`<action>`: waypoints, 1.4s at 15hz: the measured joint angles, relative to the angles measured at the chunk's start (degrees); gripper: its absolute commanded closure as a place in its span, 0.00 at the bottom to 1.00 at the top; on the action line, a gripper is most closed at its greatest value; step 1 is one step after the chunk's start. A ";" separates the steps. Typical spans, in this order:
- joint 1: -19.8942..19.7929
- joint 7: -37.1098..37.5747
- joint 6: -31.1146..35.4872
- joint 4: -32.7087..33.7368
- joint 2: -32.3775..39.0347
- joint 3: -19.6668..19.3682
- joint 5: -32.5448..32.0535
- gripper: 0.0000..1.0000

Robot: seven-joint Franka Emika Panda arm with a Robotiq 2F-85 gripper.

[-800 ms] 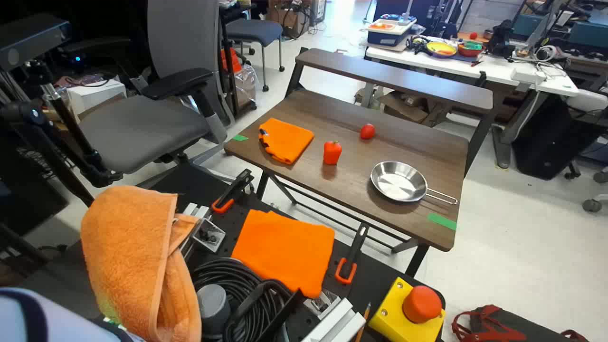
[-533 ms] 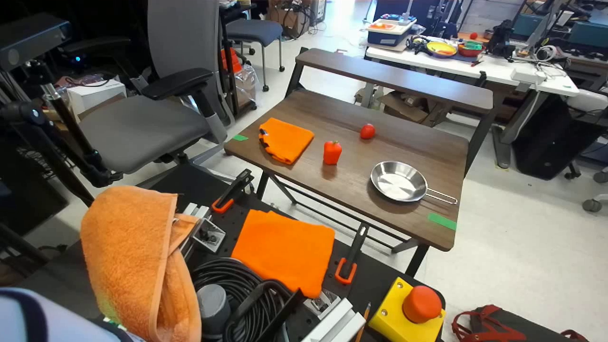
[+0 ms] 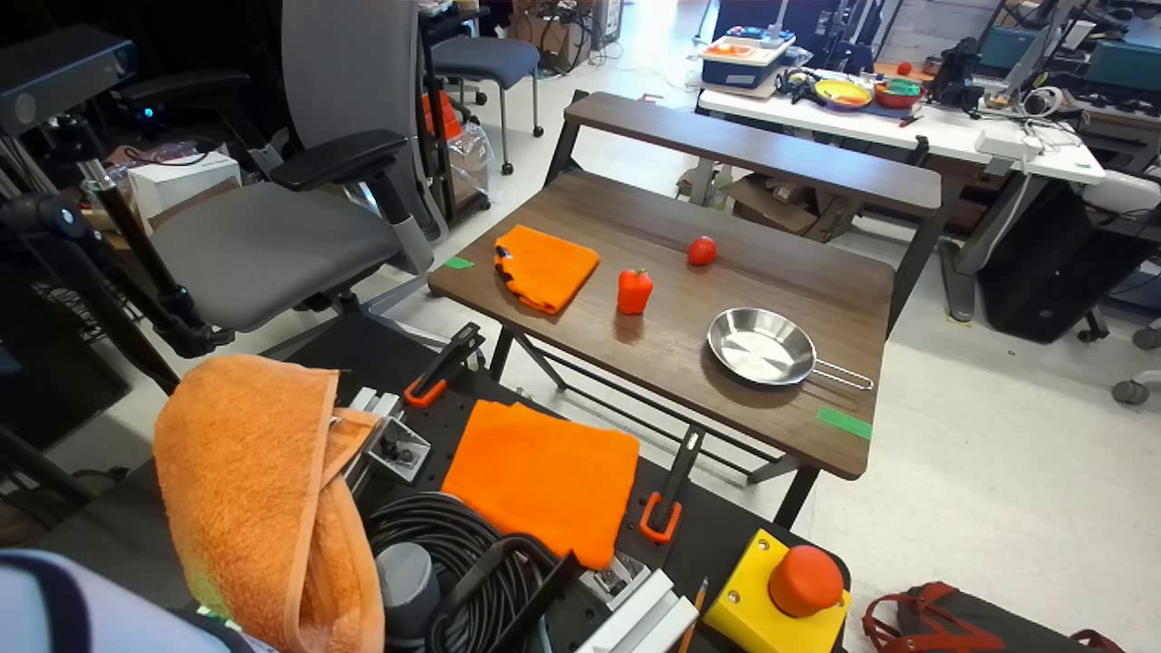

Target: Put the red thing in the pan

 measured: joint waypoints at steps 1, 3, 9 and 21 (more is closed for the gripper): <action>-0.03 0.00 0.04 -0.01 0.04 0.00 -0.09 0.00; -0.54 0.00 1.30 0.17 0.62 -0.24 -0.65 0.00; -5.81 -0.16 8.71 5.81 12.25 -4.47 -3.68 0.00; -8.31 1.25 20.81 27.03 47.13 -13.48 -8.33 0.00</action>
